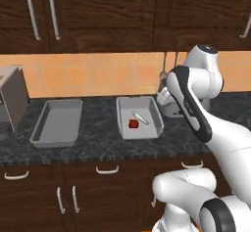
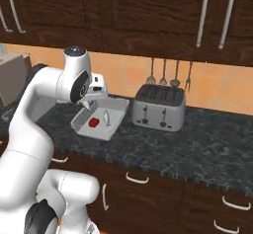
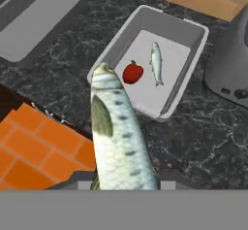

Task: Place one bell pepper and one fish in each tupperware on the nearby counter, to pack two identical lunches.

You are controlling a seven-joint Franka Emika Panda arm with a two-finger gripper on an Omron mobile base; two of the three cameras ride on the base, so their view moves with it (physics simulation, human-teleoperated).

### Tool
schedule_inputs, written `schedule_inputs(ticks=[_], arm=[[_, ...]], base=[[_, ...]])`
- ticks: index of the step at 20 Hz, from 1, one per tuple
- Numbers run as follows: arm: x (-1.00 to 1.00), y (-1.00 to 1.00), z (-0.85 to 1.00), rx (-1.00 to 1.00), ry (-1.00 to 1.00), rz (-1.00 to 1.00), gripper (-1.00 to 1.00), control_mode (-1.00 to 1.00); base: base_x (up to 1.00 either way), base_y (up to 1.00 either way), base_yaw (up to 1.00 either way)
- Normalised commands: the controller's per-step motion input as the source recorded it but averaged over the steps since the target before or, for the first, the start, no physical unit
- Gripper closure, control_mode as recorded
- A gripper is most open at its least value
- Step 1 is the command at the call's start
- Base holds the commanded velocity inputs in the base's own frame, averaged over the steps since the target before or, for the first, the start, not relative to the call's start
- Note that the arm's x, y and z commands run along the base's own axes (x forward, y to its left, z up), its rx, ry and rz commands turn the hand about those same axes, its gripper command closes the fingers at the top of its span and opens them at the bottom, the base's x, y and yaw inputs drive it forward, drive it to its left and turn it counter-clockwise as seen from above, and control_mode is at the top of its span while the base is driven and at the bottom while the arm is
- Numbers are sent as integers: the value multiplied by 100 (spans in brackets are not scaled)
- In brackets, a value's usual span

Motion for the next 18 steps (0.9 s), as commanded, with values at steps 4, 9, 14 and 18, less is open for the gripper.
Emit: schedule_inputs(ticks=[4, 9, 14, 18], arm=[[0, 0, 0, 0, 0, 0, 100, 100], [0, 0, 0, 0, 0, 0, 100, 100], [0, 0, 0, 0, 0, 0, 100, 100], [0, 0, 0, 0, 0, 0, 100, 100]], base=[[51, 100, 0], [55, 100, -1], [59, 100, -9], [31, 94, -14]])
